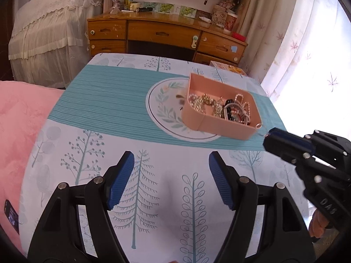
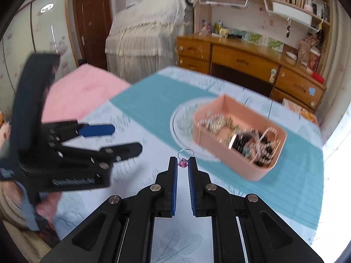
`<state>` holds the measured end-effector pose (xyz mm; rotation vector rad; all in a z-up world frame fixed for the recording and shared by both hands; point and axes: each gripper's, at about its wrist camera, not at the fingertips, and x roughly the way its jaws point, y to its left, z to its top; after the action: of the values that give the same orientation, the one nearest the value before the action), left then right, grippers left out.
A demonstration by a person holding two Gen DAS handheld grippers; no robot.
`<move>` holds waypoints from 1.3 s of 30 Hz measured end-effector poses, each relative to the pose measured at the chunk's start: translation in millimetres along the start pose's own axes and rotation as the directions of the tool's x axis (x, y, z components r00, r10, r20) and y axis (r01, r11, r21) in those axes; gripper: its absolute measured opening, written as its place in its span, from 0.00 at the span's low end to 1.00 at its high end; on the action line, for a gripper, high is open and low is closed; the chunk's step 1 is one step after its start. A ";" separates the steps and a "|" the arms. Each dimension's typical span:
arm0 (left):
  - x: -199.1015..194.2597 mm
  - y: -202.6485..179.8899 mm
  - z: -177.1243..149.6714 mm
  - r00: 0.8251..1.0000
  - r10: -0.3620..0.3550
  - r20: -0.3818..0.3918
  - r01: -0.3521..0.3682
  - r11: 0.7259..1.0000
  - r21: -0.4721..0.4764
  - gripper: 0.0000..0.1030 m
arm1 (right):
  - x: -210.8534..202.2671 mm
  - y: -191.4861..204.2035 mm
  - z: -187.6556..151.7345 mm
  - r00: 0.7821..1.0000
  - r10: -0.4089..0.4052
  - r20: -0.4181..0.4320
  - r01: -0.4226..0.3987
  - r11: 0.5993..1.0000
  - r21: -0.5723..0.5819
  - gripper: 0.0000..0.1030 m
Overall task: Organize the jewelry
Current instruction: 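Carry the pink gem ring into the pink tray and open the right tool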
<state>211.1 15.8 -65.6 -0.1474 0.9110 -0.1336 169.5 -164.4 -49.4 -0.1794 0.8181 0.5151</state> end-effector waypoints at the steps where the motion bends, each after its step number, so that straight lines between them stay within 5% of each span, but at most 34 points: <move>1: -3.2 1.4 6.2 1.000 -0.010 -0.001 0.010 1.000 -0.008 0.74 | -5.8 0.4 5.7 1.000 -0.002 0.008 0.002 1.000 0.011 0.10; 7: -15.8 6.2 50.4 0.999 -0.053 -0.011 0.053 0.997 -0.054 0.82 | -49.1 -9.0 53.2 0.997 -0.013 0.079 0.005 0.995 0.100 0.10; 11: -17.0 8.5 89.2 0.998 -0.056 -0.002 0.055 0.994 -0.099 0.99 | -70.2 -21.6 92.8 0.991 -0.078 0.108 0.060 0.985 0.162 0.10; 19: 14.2 4.0 155.2 0.999 0.032 0.016 -0.030 0.991 -0.129 0.99 | -76.6 -60.5 158.8 0.981 -0.178 0.075 0.149 0.945 0.291 0.10; 27: 92.2 -24.4 163.2 0.994 0.050 -0.098 -0.052 0.998 -0.019 0.99 | 12.5 -123.5 165.0 0.983 -0.146 -0.115 0.181 0.890 0.418 0.10; 39: 157.8 -13.6 144.7 0.981 0.092 -0.171 -0.100 0.994 -0.041 0.99 | 112.4 -157.0 126.6 0.960 -0.107 -0.260 0.224 0.848 0.480 0.10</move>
<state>420.9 -15.4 -98.0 -0.1391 1.0894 -0.0337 394.8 -214.7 -53.0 0.1826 1.1228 0.0998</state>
